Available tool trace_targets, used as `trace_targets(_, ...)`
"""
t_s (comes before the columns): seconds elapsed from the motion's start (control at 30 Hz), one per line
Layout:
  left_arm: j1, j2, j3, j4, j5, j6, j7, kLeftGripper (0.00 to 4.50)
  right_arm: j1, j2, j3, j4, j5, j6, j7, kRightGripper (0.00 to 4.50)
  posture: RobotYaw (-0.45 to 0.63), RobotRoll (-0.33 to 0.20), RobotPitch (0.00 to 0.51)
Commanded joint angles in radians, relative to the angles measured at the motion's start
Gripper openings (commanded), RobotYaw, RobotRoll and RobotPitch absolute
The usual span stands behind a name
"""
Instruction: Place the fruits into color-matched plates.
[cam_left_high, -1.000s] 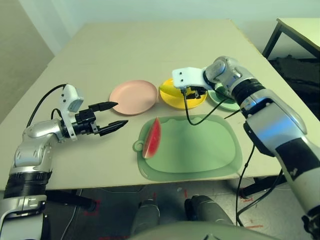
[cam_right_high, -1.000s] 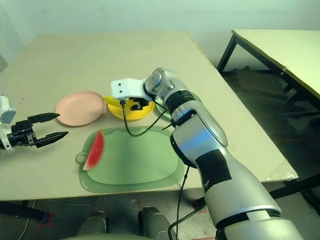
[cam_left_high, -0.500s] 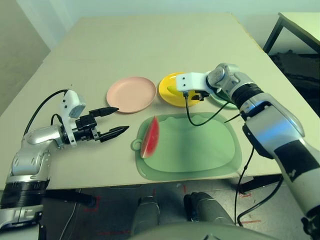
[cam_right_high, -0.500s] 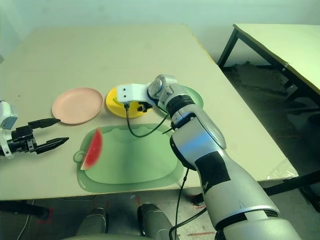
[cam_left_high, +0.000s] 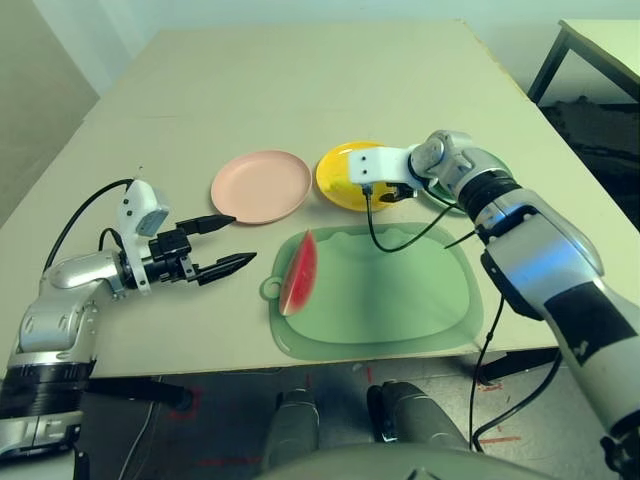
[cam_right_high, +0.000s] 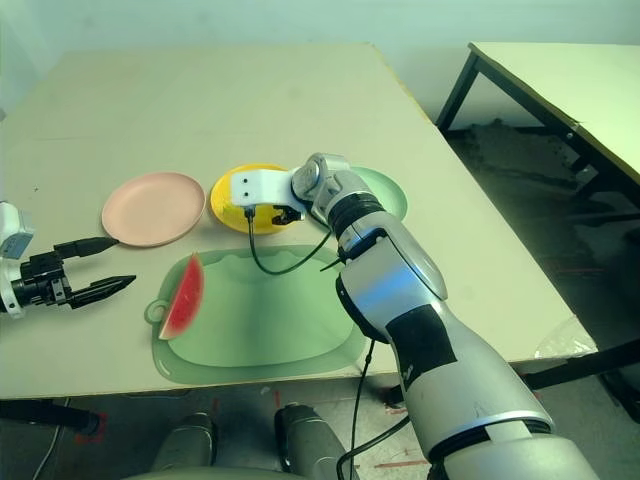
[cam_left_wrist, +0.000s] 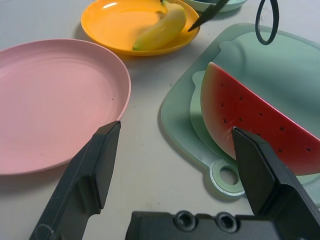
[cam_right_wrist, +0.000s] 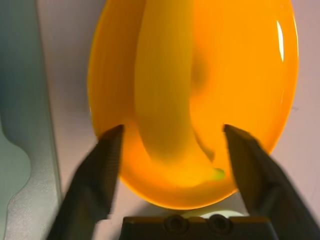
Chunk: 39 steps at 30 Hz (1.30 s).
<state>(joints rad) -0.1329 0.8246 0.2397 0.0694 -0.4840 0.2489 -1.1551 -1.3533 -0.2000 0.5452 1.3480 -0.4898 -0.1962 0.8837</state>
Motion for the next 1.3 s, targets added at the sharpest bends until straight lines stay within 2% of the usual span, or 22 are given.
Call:
trace_targets(0.03,-0.003,0.008,-0.002,0.001,0.006,-0.003,-0.010,4.50,-0.022,-0.017,-0.024,-0.006,-0.001,-0.043,0.033,4.47,0.01,0.000,0.127)
trace_targets(0.07,-0.008,0.008,-0.007,0.006,0.009,-0.006,-0.013,4.50,-0.031,-0.026,-0.028,-0.011,0.000,-0.057,0.045,4.47,0.01,0.000,0.125)
trace_targets(0.17,-0.028,0.005,-0.013,0.026,0.004,-0.012,-0.034,4.50,-0.059,-0.081,-0.054,-0.074,0.048,-0.152,0.249,4.47,0.00,0.000,0.119)
trace_targets(0.23,-0.044,0.005,-0.015,0.043,-0.007,-0.010,-0.064,4.50,-0.029,-0.137,-0.046,-0.191,0.094,-0.238,0.451,4.47,-0.03,0.000,0.115)
trace_targets(0.3,-0.056,0.005,-0.023,0.063,-0.015,-0.011,-0.103,4.50,0.047,-0.212,-0.020,-0.391,0.148,-0.297,0.626,4.47,-0.06,0.000,0.110)
trace_targets(0.4,-0.078,-0.001,-0.031,0.087,-0.027,-0.010,-0.151,4.50,0.143,-0.298,0.025,-0.650,0.223,-0.273,0.719,4.47,-0.07,0.000,0.106)
trace_targets(0.47,-0.092,0.004,-0.042,0.104,-0.039,-0.018,-0.209,4.50,0.212,-0.364,0.096,-0.899,0.298,-0.224,0.731,4.47,-0.09,0.000,0.100)
trace_targets(0.53,-0.098,0.010,-0.047,0.110,-0.047,-0.025,-0.258,4.50,0.249,-0.374,0.129,-1.073,0.343,-0.151,0.731,4.47,-0.09,0.000,0.098)
trace_targets(0.6,-0.098,0.018,-0.046,0.106,-0.054,-0.034,-0.306,4.50,0.262,-0.331,0.131,-1.157,0.341,-0.094,0.731,4.47,-0.09,0.000,0.092)
trace_targets(0.8,-0.095,0.055,-0.040,0.116,-0.058,-0.064,-0.409,4.50,0.252,-0.189,0.156,-1.180,0.267,-0.039,0.682,4.47,-0.08,0.000,0.080)
trace_targets(0.9,-0.096,0.062,-0.038,0.120,-0.049,-0.065,-0.397,4.50,0.243,-0.140,0.158,-1.160,0.251,-0.017,0.662,4.47,-0.07,0.000,0.072)
trace_targets(0.97,-0.092,0.062,-0.035,0.112,-0.045,-0.061,-0.378,4.50,0.246,-0.152,0.153,-1.138,0.241,-0.028,0.664,4.47,-0.07,0.000,0.071)
trace_targets(1.13,-0.080,0.055,-0.037,0.107,-0.032,-0.080,-0.348,4.50,0.300,-0.255,0.116,-1.118,0.269,-0.021,0.695,4.47,-0.07,0.000,0.063)
trace_targets(1.3,-0.040,0.040,-0.033,0.072,-0.038,-0.092,-0.314,4.50,0.437,-0.371,-0.063,-1.140,0.411,0.197,0.655,4.47,-0.06,0.000,0.049)
